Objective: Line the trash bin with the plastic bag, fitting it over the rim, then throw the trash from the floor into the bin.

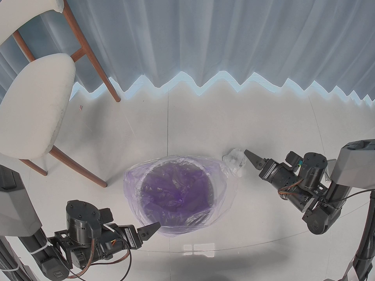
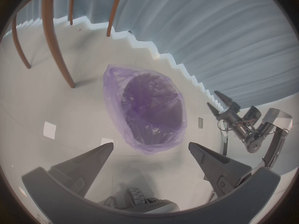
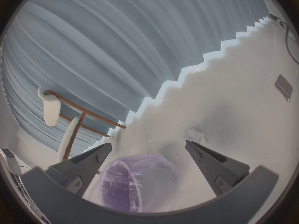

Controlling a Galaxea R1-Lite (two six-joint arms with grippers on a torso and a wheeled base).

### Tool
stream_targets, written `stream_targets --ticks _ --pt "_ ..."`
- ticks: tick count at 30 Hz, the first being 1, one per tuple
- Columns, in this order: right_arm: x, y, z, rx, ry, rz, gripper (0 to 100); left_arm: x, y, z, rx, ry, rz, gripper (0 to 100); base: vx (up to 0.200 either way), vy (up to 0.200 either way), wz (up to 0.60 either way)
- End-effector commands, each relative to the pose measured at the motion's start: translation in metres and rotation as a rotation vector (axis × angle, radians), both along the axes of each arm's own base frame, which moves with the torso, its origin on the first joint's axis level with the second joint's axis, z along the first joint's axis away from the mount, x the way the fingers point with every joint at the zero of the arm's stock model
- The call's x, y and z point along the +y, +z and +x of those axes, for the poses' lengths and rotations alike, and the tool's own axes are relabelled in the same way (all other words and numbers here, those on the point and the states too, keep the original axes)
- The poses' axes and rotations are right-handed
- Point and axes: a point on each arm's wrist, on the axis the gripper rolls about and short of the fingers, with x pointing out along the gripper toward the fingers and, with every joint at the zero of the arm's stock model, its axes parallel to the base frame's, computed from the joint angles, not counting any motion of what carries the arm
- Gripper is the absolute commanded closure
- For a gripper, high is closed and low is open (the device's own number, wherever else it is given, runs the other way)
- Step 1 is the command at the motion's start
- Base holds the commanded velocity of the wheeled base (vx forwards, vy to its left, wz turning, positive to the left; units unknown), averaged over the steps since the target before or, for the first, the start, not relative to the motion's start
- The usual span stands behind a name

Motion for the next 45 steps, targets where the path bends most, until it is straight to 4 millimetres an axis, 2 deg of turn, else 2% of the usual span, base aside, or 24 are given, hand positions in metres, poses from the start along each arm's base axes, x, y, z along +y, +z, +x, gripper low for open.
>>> stream_targets --ticks 1,6,10,15,21,22,26,32,38,45 --pt "-0.003 0.036 -0.016 -0.104 0.004 0.020 0 0.002 -0.009 -0.003 0.075 0.049 -0.020 0 0.000 0.000 0.00" --pt "-0.001 0.036 -0.017 -0.104 0.012 0.020 0 -0.001 -0.022 0.003 0.133 0.080 -0.026 0 0.000 0.000 0.00" --pt "-0.001 0.040 -0.018 -0.116 0.013 0.022 0 -0.003 -0.024 0.009 0.130 0.092 -0.028 0 0.000 0.000 0.00" --pt "0.000 0.041 -0.019 -0.123 0.018 0.008 0 -0.006 -0.035 0.029 0.131 0.127 -0.028 0 0.000 0.000 0.00" --pt "0.000 0.042 -0.019 -0.126 0.018 0.007 0 -0.004 -0.032 0.043 0.093 0.157 -0.050 0 0.000 0.000 0.00" --pt "0.000 0.042 -0.019 -0.126 0.018 0.007 0 -0.002 -0.032 0.041 0.097 0.158 -0.042 100 0.000 0.000 0.00" --pt "0.000 0.042 -0.019 -0.128 0.018 0.008 0 0.003 -0.038 0.026 0.145 0.145 -0.002 100 0.000 0.000 0.00" --pt "0.002 0.042 -0.020 -0.128 0.026 0.008 0 0.010 -0.043 0.021 0.177 0.162 0.021 100 0.000 0.000 0.00" --pt "0.003 0.041 -0.020 -0.125 0.029 0.008 0 0.018 -0.051 0.001 0.249 0.141 0.086 100 0.000 0.000 0.00" --pt "0.003 0.044 -0.020 -0.135 0.029 0.010 0 0.019 -0.088 0.009 0.311 0.138 0.225 100 0.000 0.000 0.00"
